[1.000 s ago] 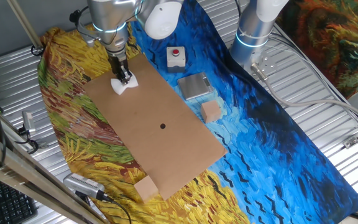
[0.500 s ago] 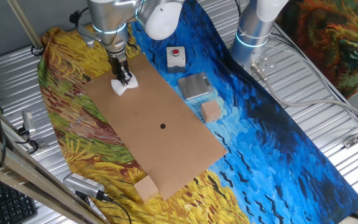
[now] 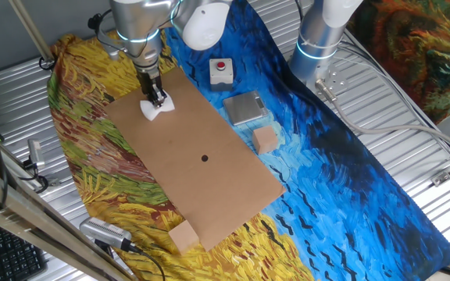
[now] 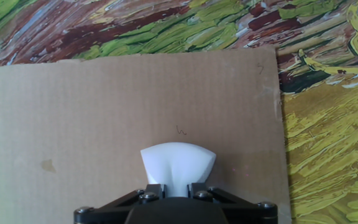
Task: Clean the tabletop with a sponge
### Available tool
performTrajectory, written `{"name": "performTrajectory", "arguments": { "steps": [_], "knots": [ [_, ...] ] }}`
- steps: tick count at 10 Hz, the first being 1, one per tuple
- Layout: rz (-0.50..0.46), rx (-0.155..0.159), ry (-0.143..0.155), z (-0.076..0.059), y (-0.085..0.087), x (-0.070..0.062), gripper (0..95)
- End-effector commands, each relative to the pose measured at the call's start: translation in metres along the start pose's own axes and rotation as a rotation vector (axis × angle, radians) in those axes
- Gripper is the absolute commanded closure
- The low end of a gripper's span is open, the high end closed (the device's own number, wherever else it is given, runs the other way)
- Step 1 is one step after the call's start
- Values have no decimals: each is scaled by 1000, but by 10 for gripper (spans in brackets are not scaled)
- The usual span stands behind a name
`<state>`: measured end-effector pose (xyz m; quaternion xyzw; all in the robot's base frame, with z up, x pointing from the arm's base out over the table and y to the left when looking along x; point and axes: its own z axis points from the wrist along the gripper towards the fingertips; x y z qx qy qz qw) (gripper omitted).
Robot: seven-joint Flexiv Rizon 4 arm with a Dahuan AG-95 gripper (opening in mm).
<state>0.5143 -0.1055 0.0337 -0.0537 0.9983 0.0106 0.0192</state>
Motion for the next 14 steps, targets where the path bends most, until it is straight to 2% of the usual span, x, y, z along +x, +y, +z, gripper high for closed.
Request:
{"name": "performTrajectory", "arguments": {
  "steps": [1,14],
  "knots": [
    [2,0,-1,0,1,0,950],
    [16,-2,-2,0,11,0,950]
  ]
}}
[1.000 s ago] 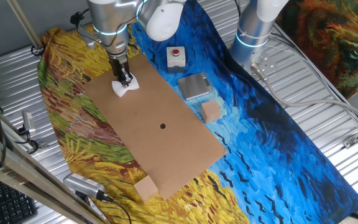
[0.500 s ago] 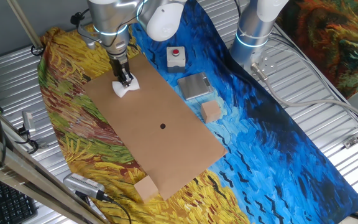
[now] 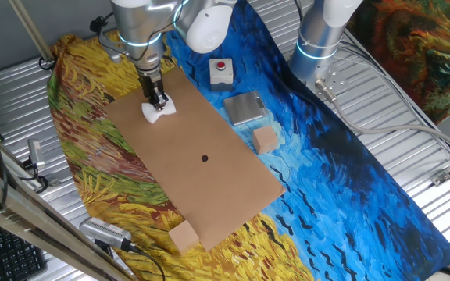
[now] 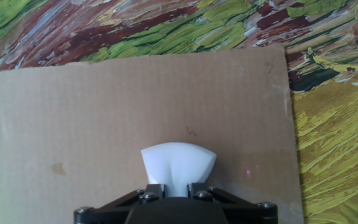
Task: Clean the tabletop with a sponge
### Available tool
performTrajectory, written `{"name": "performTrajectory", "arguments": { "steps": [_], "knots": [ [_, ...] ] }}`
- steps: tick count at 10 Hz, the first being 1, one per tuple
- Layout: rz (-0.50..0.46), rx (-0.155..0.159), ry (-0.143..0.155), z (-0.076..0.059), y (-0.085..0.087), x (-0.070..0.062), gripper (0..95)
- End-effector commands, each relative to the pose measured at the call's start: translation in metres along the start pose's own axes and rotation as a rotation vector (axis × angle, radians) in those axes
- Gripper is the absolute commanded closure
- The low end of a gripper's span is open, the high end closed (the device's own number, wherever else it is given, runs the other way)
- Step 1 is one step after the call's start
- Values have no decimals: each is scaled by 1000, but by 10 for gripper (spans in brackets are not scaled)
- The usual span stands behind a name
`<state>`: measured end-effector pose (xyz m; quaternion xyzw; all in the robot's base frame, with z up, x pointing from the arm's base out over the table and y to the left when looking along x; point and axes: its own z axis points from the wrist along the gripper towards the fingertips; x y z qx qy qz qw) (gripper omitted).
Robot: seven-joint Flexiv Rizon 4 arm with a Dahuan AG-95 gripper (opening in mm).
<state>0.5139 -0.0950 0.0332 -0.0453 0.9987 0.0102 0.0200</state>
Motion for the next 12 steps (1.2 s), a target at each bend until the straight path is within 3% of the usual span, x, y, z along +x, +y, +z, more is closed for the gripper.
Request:
{"name": "performTrajectory", "arguments": {
  "steps": [1,12],
  "knots": [
    [-2,-3,0,0,1,0,950],
    [5,-7,-8,0,10,1,950]
  ]
}}
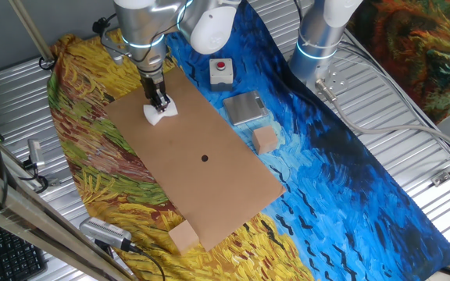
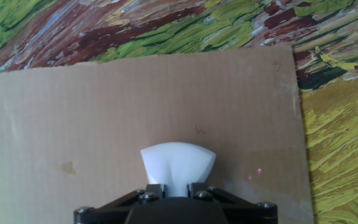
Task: Clean the tabletop with a sponge
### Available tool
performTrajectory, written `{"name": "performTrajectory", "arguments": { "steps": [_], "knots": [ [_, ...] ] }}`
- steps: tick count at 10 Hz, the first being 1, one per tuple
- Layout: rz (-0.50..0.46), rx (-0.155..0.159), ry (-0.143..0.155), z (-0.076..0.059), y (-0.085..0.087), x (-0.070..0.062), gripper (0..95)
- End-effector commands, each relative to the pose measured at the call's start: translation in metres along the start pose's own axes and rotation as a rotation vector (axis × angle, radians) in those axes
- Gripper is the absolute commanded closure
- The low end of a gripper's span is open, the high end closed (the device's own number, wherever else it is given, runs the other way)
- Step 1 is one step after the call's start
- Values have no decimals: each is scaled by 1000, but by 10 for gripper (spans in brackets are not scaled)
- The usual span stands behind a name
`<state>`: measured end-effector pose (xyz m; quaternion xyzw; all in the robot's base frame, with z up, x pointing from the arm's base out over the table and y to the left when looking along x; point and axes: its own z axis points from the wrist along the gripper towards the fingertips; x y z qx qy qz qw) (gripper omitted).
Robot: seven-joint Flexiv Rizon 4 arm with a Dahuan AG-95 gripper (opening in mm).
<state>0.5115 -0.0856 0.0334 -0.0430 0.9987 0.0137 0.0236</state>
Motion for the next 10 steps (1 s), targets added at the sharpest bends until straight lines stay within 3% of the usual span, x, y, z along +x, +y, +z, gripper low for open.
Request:
{"name": "performTrajectory", "arguments": {
  "steps": [1,10],
  "knots": [
    [0,-1,-2,0,1,0,950],
    [9,-6,-4,0,7,-1,950]
  ]
}}
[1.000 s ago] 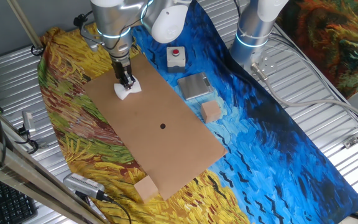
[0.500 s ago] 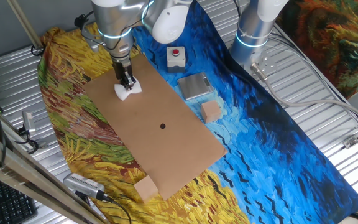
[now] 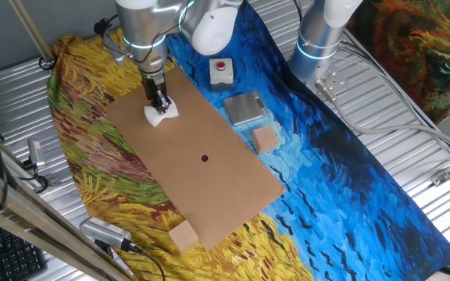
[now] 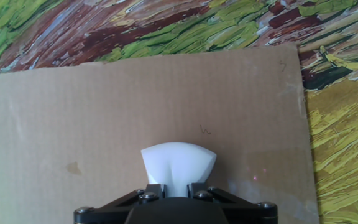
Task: Clean the tabletop with a sponge
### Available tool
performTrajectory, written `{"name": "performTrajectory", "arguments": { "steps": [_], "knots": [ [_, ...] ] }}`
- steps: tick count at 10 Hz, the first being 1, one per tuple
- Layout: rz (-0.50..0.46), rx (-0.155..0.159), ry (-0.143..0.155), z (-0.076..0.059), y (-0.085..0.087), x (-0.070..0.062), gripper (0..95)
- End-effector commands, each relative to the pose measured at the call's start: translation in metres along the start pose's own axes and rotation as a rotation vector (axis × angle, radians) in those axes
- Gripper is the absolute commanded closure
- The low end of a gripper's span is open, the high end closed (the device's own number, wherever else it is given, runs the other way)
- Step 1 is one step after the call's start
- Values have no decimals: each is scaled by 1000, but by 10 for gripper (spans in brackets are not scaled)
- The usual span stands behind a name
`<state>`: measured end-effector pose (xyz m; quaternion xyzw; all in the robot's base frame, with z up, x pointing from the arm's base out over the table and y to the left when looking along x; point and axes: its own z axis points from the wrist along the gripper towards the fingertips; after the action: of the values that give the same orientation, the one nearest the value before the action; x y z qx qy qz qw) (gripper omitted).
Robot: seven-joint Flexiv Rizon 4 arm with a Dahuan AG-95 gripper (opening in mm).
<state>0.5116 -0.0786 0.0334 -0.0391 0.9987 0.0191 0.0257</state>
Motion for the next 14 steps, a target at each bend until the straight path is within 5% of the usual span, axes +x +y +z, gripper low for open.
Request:
{"name": "performTrajectory", "arguments": {
  "steps": [1,14],
  "knots": [
    [1,3,1,0,1,-1,950],
    [3,2,-2,0,3,-1,950]
  ]
}}
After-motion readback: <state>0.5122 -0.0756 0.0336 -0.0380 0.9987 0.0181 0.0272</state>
